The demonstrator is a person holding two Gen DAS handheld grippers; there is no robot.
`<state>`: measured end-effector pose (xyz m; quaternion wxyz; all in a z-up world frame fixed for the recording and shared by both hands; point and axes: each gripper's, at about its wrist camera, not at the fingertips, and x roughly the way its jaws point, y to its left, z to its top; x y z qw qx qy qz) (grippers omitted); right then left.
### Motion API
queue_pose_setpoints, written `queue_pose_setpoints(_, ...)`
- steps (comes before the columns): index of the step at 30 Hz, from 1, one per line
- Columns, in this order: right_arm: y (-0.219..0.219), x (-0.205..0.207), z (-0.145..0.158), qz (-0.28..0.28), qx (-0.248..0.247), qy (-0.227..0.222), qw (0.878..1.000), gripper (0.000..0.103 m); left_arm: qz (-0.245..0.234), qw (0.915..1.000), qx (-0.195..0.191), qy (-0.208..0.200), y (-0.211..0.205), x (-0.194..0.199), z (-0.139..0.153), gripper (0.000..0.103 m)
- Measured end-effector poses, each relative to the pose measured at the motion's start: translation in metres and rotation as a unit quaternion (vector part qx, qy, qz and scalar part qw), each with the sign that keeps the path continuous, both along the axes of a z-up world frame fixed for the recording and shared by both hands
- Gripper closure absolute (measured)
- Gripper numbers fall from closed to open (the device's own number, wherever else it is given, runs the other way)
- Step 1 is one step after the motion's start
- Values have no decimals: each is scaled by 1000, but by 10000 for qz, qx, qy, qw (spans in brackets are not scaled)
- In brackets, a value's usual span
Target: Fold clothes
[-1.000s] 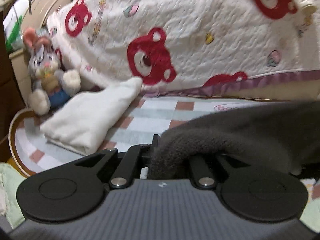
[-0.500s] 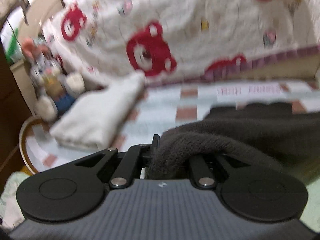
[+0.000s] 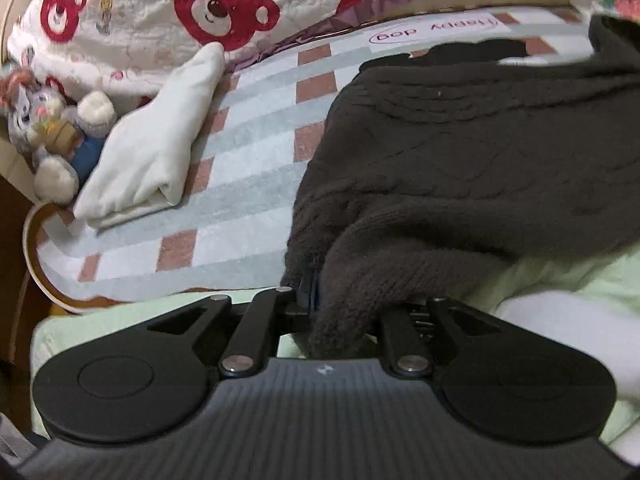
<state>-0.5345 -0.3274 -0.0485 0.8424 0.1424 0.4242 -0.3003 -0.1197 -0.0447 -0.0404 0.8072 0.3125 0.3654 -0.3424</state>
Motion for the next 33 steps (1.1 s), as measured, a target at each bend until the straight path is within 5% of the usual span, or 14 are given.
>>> queue_pose_setpoints(6,-2,5,15,217,-23,152,9996,85,598,9959,-675,-78,22,9,24,83)
queue_pose_setpoints(7,0,5,15,236,-44,169,9996,85,685,9946,-725,-289,26,9,29,76)
queue_pose_setpoints(11,5,7,21,245,-139,131,9995,85,1138,9801,-1081,-1214,46,6,53,77)
queue_pose_setpoints(15,9,10,29,230,-236,56,9994,83,1422,9738,-1245,-1265,60,21,69,76)
queue_pose_setpoints(20,15,19,62,409,-418,-596,9965,77,1509,9741,-1610,-495,54,52,66,60)
queue_pose_setpoints(24,2,73,56,901,-207,-844,9921,76,1307,9787,-1542,349,14,94,35,53)
queue_pose_setpoints(27,-6,122,49,1305,-35,-954,9869,75,1332,9733,-1436,1193,-14,131,3,52)
queue_pose_setpoints(33,-11,258,42,2496,252,-768,9650,45,1438,9691,-1299,1523,-39,159,-43,51)
